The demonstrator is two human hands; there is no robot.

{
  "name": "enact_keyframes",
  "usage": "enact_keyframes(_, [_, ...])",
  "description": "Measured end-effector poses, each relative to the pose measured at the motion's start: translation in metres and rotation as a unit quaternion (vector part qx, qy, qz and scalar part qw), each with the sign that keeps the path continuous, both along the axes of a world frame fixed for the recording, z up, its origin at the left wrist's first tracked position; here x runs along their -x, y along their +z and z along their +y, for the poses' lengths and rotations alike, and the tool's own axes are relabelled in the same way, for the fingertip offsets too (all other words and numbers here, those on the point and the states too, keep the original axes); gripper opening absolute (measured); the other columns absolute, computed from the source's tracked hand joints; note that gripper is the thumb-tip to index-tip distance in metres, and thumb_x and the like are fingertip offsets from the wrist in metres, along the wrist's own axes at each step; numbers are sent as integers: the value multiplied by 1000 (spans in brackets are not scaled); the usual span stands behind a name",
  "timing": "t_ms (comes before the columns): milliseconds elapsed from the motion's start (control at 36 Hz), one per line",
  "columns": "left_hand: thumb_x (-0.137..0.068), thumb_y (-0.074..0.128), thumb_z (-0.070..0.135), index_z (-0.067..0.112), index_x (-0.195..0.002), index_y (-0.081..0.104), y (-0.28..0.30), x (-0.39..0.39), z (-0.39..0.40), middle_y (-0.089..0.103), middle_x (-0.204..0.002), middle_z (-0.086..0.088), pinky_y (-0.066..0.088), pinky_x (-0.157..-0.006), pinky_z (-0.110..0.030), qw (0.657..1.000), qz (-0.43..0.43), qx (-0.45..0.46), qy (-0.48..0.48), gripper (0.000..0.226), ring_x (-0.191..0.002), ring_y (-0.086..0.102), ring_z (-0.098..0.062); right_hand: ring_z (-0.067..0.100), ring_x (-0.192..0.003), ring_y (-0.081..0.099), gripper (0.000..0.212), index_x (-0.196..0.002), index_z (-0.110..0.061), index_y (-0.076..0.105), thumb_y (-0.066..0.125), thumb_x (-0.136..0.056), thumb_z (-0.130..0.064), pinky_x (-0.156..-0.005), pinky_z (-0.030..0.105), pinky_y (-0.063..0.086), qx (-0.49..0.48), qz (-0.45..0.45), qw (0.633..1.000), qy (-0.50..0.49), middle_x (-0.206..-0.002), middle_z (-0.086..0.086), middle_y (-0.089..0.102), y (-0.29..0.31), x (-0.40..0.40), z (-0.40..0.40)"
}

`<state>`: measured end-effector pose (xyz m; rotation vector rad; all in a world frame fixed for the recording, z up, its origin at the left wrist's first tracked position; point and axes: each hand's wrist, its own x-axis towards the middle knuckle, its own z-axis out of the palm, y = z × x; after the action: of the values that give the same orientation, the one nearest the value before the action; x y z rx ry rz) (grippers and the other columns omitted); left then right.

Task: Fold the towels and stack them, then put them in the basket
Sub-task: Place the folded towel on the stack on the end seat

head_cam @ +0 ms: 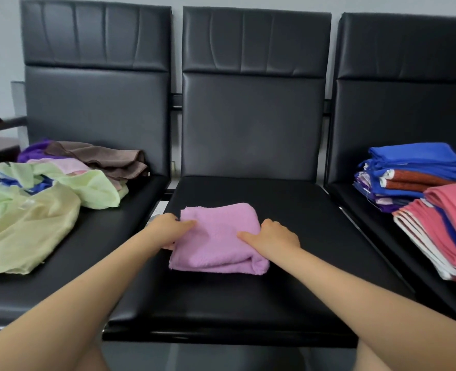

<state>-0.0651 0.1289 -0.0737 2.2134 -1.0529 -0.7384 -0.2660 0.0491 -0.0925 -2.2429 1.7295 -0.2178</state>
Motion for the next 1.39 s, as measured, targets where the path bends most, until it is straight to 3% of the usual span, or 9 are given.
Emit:
enact_keyframes(83, [-91, 59, 40, 8, -103, 56, 3, 13, 8, 59, -80, -1, 46, -48, -19, 996, 85, 2, -2, 35, -66, 60, -15, 25, -109, 58, 65, -119, -14, 57, 39, -88, -68, -93, 37, 38, -8, 30, 1000, 2, -118, 4, 62, 4, -3, 7])
enact_keyframes(250, [-81, 74, 31, -2, -127, 53, 12, 44, 12, 57, -84, -3, 48, -65, -25, 982, 177, 70, 12, 60, -80, 58, -21, 21, -78, 66, 39, -91, -14, 65, 51, -84, -49, -60, 26, 46, -92, -62, 994, -24, -85, 2, 69, 15, -2, 21])
enact_keyframes(361, [-86, 65, 30, 11, -110, 63, 24, 59, 13, 63, -93, -5, 49, -72, -27, 984, 149, 103, 4, 31, -84, 61, -18, 23, -82, 68, 20, -92, -8, 63, 63, -85, -26, -74, 29, 53, -169, -140, 973, -73, -84, 8, 67, 30, -4, 25])
enact_keyframes(500, [-85, 60, 29, 17, -104, 66, 44, 81, 17, 67, -101, -2, 46, -65, -26, 970, 179, 163, -26, 23, -88, 62, -14, 17, -45, 46, 31, -69, -9, 46, 55, -92, -28, -32, 13, 30, -204, -165, 961, -82, -56, 5, 47, 62, 16, 33])
enact_keyframes(722, [-90, 60, 27, 13, -115, 61, 53, 131, 0, 67, -107, -4, 50, -69, -24, 954, 205, 206, -79, 29, -93, 63, -15, 2, -41, 57, 13, -78, -18, 59, 67, -88, -19, -42, 14, 45, -121, -388, 906, -115, -56, -10, 63, 76, 103, 18])
enact_keyframes(833, [-92, 59, 25, 11, -121, 58, 63, 183, -22, 67, -108, -5, 52, -70, -27, 937, 252, 209, -123, 32, -95, 65, -18, 22, -67, 64, 11, -90, 4, 63, 62, -79, 6, -55, 28, 49, -82, -196, 958, -194, -82, 15, 67, 97, 151, 36])
enact_keyframes(944, [-93, 56, 22, 14, -123, 57, 78, 240, -44, 66, -112, -4, 53, -73, -27, 914, 274, 242, -175, 31, -99, 64, -18, 26, -95, 59, 24, -112, -7, 59, 57, -92, -19, -72, 28, 38, 101, -329, 933, -108, -103, 7, 62, 140, 223, 19])
enact_keyframes(1111, [-92, 54, 13, 18, -119, 56, 93, 332, -78, 64, -111, -1, 53, -85, -31, 882, 281, 279, -257, 28, -102, 62, -18, 27, -91, 57, 6, -96, -15, 56, 53, -92, -17, -73, 30, 39, 227, -262, 927, -142, -94, 5, 58, 162, 310, -6])
enact_keyframes(1389, [-84, 58, 53, 17, -147, 26, 60, 418, -133, 30, -148, -17, 30, -111, -38, 968, 78, 91, -221, 79, -134, 32, -34, 37, -125, 47, 62, -138, -18, 47, 51, -89, -56, -103, 41, 40, 94, -107, 944, -298, -138, 17, 50, 84, 415, -68])
